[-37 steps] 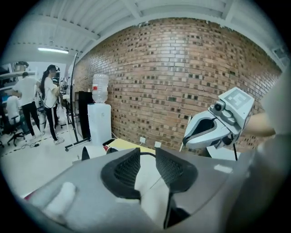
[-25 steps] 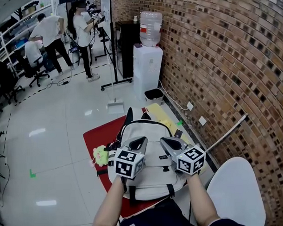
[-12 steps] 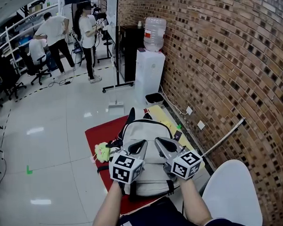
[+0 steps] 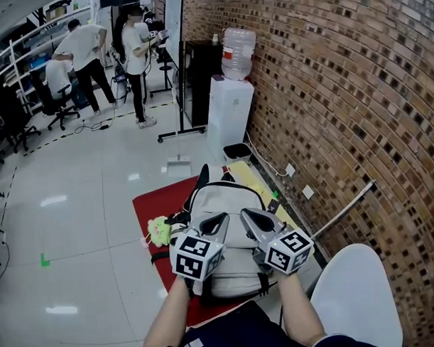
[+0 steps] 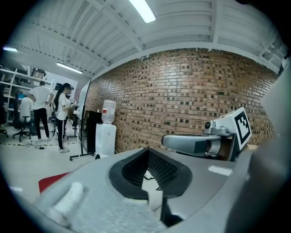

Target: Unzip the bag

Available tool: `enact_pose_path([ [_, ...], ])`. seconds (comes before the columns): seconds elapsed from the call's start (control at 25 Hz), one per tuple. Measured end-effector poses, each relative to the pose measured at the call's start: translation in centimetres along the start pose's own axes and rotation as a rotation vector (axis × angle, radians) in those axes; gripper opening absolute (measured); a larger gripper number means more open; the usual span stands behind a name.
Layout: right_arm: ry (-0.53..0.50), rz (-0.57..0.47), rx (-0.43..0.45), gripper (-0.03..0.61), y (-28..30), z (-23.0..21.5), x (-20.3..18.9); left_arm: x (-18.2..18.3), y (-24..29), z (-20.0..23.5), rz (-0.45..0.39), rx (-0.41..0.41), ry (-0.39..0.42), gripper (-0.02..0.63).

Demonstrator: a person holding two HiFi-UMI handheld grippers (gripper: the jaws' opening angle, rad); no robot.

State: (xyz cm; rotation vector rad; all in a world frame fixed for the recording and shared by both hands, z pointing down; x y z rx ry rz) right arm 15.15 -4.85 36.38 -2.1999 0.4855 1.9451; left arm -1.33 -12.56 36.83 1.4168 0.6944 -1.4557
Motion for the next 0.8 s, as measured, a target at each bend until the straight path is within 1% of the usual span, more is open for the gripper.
enact_pose_path([
  [0.28,-0.007,-0.011,0.008,0.005,-0.5,0.5,0.7,0.5,-0.3,-0.7,0.002,-0.009,-0.002,0.002],
  [0.8,-0.016,-0.014,0.002,0.005,-1.2,0.8,0.1,-0.2,-0.1,-1.2,-0.003,-0.018,0.008,0.003],
])
Point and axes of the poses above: the fingertips, and each gripper's own axes: y forward along the fingers, z to its left, x out of its top, the point moved 10 cm from there along -y, backward along the fingers, and after that the axes turned 1 degree about -y, right-handed, at the moved point
